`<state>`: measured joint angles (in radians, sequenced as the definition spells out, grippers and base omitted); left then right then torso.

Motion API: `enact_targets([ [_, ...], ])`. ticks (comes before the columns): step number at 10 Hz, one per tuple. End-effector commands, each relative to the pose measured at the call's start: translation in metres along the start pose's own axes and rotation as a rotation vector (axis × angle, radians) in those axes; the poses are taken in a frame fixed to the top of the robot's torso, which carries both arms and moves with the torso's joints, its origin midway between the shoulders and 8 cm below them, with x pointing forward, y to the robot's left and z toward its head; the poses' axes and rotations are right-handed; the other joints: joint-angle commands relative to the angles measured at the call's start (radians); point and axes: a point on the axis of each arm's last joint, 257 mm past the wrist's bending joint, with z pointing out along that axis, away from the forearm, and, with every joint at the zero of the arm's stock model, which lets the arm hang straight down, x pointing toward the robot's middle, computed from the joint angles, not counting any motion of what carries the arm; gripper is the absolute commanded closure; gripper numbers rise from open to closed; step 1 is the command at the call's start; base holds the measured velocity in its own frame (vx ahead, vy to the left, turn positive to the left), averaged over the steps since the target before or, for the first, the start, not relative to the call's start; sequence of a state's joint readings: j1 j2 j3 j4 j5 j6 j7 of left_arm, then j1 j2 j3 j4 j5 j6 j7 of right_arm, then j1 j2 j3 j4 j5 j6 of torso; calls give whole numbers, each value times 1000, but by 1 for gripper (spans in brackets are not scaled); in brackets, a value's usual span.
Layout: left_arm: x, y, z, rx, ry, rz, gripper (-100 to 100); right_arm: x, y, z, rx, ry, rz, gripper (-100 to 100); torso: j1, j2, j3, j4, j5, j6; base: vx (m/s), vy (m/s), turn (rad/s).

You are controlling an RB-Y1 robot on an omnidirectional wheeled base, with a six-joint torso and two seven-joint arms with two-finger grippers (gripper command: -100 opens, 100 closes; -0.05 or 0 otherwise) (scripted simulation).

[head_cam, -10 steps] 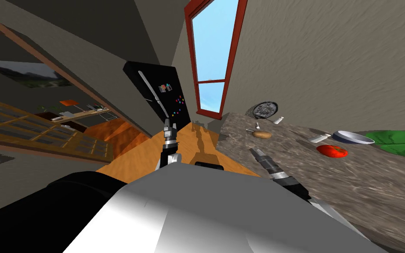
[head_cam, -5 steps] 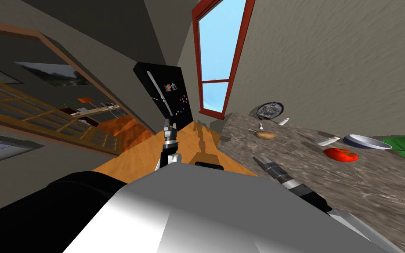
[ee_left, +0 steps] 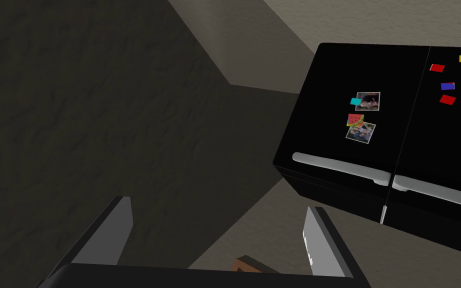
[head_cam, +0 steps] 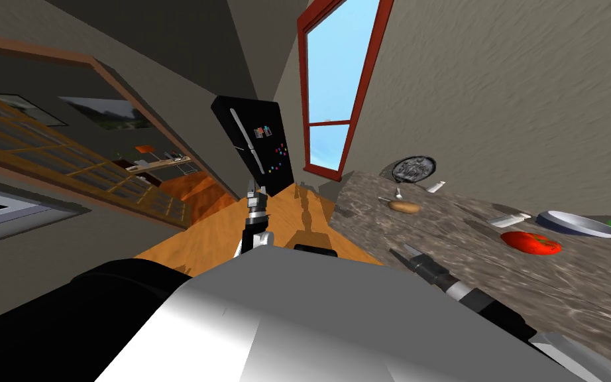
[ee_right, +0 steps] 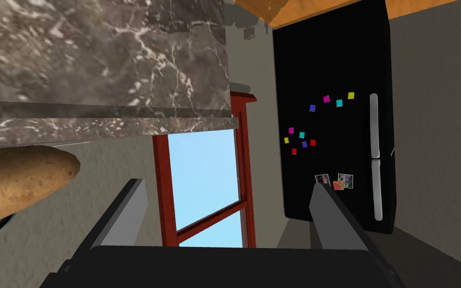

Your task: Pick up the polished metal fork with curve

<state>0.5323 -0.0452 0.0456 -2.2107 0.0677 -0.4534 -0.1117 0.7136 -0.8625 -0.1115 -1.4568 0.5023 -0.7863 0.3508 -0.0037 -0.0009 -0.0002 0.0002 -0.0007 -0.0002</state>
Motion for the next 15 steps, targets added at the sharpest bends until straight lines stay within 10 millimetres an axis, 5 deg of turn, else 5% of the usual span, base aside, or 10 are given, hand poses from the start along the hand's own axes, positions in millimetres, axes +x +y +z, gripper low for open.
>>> enact_targets([
  [1, 0, 0, 0, 0, 0, 0, 0, 5, -7, -7, -3, 40, -30, -100, 0, 0, 0, 0, 0, 0, 9, -22, 67],
  [8, 0, 0, 0, 0, 0, 0, 0, 49, -61, -65, -37, 321, -219, -100, -1, -3, -2, -1, 0, 0, 36, -36, 102],
  [15, 0, 0, 0, 0, 0, 0, 0, 70, -106, -120, -46, 529, -311, -100, -3, -6, -3, -1, -1, 0, 67, -59, 98],
])
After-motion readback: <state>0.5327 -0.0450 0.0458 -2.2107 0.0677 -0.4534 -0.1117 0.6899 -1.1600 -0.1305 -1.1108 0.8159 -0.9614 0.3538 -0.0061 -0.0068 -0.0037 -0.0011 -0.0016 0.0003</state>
